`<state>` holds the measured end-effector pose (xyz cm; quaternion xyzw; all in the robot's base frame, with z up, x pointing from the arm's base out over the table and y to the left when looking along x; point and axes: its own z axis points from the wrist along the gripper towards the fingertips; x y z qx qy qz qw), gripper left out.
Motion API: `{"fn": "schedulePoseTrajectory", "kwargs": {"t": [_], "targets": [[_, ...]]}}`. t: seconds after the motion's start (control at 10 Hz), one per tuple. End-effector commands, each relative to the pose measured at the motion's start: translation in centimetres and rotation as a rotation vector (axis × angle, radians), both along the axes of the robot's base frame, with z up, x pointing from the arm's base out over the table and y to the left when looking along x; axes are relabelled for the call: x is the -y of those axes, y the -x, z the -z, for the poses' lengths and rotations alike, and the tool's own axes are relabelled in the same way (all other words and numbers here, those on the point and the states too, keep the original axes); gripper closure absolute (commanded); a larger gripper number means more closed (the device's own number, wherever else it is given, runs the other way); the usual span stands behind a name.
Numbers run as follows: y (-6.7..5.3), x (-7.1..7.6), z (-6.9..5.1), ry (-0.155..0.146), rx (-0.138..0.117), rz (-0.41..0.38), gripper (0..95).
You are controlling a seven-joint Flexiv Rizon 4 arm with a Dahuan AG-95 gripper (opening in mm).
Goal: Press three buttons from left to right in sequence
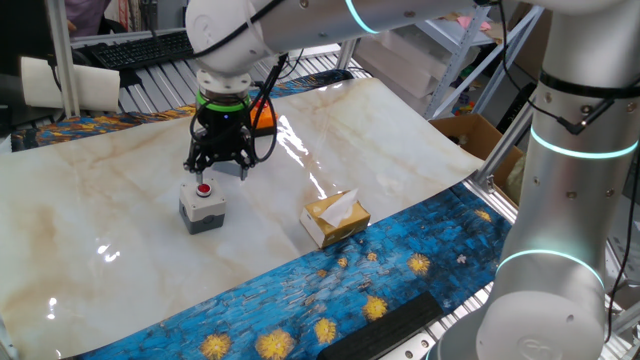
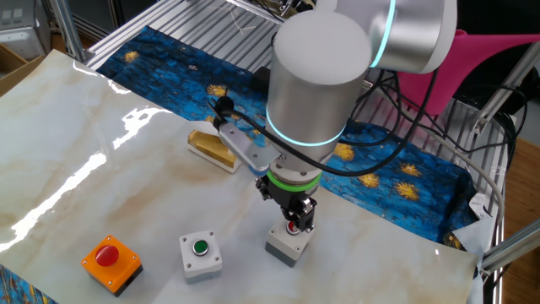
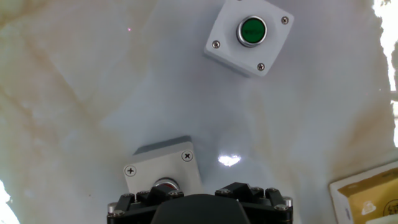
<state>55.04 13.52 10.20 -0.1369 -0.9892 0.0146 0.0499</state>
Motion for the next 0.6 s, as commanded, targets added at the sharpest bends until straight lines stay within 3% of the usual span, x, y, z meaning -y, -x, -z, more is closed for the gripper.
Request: {"fn": "schedulePoseTrajectory", "kwargs": {"t": [0.1, 0.6], "targets": [[-0.13, -0.08, 0.02, 0.001, -0.004, -0.007, 19.0], [-0.22, -0.02, 0.08, 0.011, -0.009, -0.039, 19.0]]}}
